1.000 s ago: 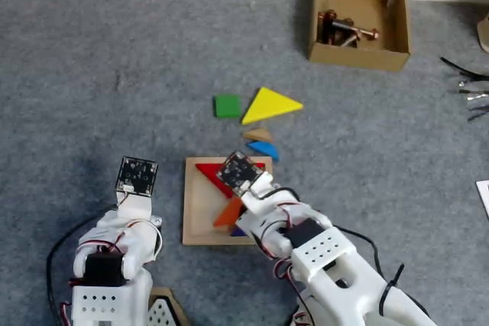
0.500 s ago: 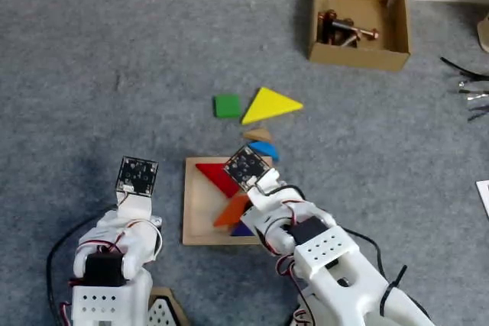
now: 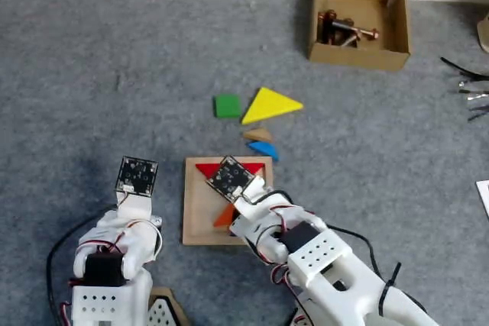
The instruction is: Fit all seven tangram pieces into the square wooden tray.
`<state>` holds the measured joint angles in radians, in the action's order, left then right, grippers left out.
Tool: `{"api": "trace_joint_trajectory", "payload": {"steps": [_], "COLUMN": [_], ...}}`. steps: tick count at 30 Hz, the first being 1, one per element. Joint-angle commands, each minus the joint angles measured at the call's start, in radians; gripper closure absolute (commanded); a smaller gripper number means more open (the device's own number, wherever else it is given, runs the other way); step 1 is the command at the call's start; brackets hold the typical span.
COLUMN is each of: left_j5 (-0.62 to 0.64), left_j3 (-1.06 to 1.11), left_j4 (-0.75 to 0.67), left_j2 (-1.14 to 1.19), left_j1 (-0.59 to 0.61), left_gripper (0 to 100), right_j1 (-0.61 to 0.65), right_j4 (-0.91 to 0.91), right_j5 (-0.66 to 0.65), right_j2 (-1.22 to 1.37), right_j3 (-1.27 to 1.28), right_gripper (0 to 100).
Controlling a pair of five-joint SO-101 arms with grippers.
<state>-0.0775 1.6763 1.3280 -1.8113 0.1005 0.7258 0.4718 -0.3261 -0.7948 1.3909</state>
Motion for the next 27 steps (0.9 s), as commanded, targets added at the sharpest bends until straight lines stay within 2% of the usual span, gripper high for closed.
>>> {"api": "trace_joint_trajectory", "payload": {"steps": [1, 7, 11, 20, 24, 27], "left_j5": [-0.003, -0.003, -0.003, -0.003, -0.003, -0.003], "left_j3": [0.019, 0.019, 0.019, 0.019, 0.019, 0.019], "left_j4": [0.005, 0.005, 0.005, 0.005, 0.005, 0.005], "left_j2": [-0.007, -0.007, -0.007, -0.007, -0.007, -0.007], "left_j1": [-0.013, -0.013, -0.013, -0.013, -0.013, -0.013], "left_gripper": [99, 99, 99, 99, 99, 99], "right_j1": [0.015, 0.025, 0.016, -0.110, -0.148, -0.176], "right_j4": [-0.018, -0.030, -0.099, -0.097, -0.097, -0.097], "right_j5": [0.008, 0.009, 0.006, -0.002, -0.071, -0.072], "right_j2": [-0.028, -0.018, -0.018, -0.018, -0.018, -0.018], "right_j3": [-0.056, -0.019, 0.041, 0.051, 0.051, 0.051], "right_gripper": [99.5, 99.5, 99.5, 99.4, 99.4, 99.4]}}
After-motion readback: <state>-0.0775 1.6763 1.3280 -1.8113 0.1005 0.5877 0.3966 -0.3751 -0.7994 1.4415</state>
